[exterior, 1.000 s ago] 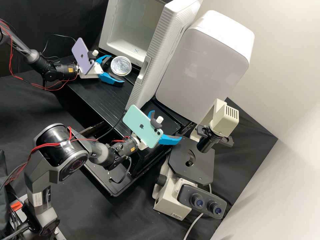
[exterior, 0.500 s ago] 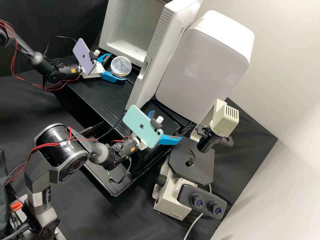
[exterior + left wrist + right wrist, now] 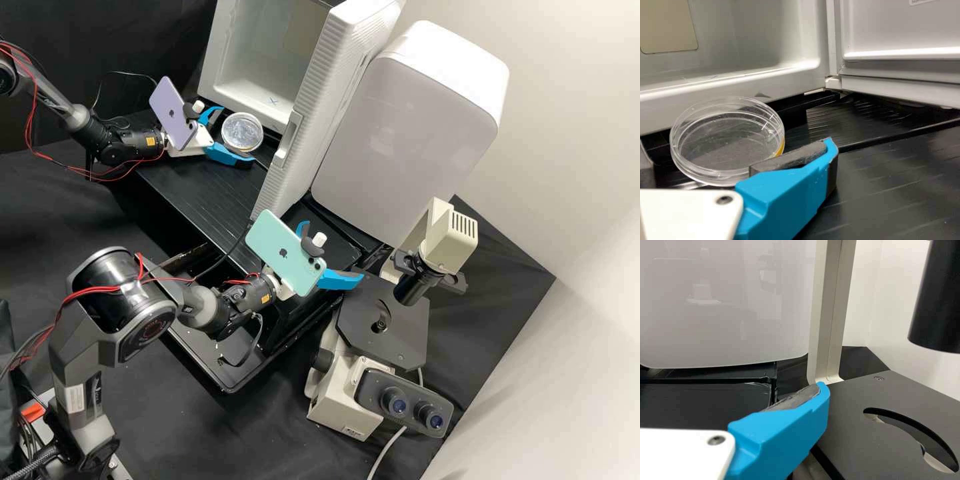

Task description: Take the petri dish out of the incubator

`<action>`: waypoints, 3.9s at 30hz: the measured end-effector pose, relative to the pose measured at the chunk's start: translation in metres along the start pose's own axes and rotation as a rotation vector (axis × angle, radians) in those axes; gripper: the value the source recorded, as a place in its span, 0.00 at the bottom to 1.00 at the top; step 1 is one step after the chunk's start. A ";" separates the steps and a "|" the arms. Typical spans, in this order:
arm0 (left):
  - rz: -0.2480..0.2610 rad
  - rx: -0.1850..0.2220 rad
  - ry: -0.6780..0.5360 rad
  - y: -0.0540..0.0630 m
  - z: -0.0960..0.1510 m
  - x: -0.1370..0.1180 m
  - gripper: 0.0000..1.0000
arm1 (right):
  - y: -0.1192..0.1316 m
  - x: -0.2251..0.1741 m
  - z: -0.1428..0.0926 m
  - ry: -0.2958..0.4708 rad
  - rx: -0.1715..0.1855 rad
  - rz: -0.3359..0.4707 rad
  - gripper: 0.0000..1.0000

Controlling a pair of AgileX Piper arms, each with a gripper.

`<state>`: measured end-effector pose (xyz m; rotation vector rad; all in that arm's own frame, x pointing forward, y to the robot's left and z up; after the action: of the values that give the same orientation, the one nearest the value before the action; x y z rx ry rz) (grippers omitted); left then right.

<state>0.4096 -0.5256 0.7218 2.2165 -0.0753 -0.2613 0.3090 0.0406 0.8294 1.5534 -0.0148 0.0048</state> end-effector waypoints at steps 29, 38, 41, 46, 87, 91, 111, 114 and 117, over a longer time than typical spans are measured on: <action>-0.003 -0.022 0.014 0.000 0.004 0.001 0.00 | 0.000 0.000 0.000 0.000 0.000 0.000 1.00; -0.003 -0.022 0.014 0.000 0.004 0.001 0.00 | 0.000 0.000 0.000 0.000 0.000 0.000 1.00; -0.003 -0.022 0.014 0.000 0.004 0.001 0.00 | 0.000 0.000 0.000 0.000 0.000 0.000 1.00; -0.007 -0.022 0.015 -0.001 0.004 0.001 0.00 | 0.000 0.000 0.000 0.000 0.000 0.000 1.00; -0.005 -0.020 0.007 -0.004 0.008 -0.005 0.00 | 0.000 0.000 0.000 0.000 0.000 0.000 1.00; -0.006 -0.019 0.007 -0.003 0.007 -0.007 0.00 | 0.000 0.000 0.000 0.000 0.000 0.000 1.00; -0.012 -0.019 -0.015 -0.004 0.016 -0.012 0.00 | 0.000 0.000 0.000 0.000 0.000 0.000 1.00; -0.013 -0.019 -0.015 -0.004 0.016 -0.012 0.00 | 0.000 0.000 0.000 0.000 0.000 0.000 1.00; -0.017 -0.019 -0.015 -0.004 0.016 -0.012 0.00 | 0.000 0.000 0.000 0.000 0.000 0.000 1.00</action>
<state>0.3944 -0.5340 0.7107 2.1979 -0.0614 -0.2867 0.3090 0.0406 0.8294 1.5534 -0.0148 0.0048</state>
